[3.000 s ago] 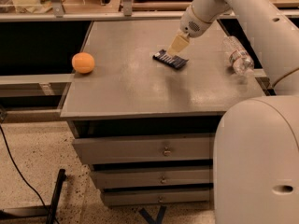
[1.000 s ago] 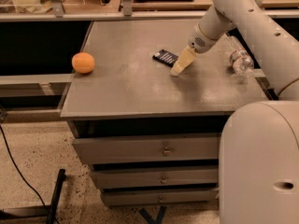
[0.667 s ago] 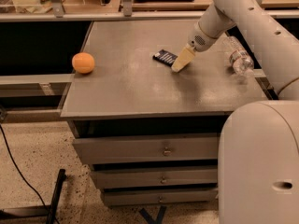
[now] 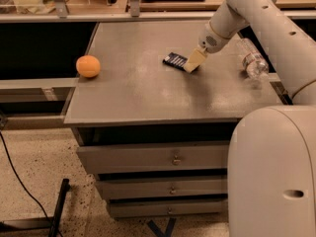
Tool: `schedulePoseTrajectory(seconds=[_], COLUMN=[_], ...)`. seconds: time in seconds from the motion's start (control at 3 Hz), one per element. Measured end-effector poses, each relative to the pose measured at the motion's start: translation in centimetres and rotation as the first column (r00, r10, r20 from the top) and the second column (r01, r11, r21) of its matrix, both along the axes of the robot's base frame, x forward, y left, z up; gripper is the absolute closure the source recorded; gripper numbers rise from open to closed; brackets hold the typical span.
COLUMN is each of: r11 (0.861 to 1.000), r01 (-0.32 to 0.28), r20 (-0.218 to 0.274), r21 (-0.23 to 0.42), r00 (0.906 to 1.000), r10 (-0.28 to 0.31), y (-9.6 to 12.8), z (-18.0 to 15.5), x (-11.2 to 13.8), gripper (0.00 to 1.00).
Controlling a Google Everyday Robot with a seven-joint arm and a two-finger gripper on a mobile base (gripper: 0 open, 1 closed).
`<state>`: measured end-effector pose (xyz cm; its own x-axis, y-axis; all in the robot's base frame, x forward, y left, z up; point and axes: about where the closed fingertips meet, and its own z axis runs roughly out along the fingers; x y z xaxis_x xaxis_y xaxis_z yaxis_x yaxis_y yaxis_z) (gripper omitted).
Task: Move rxbar blueberry near orange
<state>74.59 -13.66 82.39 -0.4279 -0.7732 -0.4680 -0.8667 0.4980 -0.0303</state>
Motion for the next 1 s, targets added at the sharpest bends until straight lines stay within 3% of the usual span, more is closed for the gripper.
schedulePoseTrajectory(seconds=[0.33, 1.0], r11=[1.000, 1.000], r01=[-0.002, -0.004], r20=[-0.006, 0.048], r21=[-0.024, 0.016], r00=[1.0000, 0.9988], r10=[0.002, 0.003], y=[0.1, 0.2], z=[0.2, 4.8], x=[-0.3, 0.0], gripper=[1.00, 1.00])
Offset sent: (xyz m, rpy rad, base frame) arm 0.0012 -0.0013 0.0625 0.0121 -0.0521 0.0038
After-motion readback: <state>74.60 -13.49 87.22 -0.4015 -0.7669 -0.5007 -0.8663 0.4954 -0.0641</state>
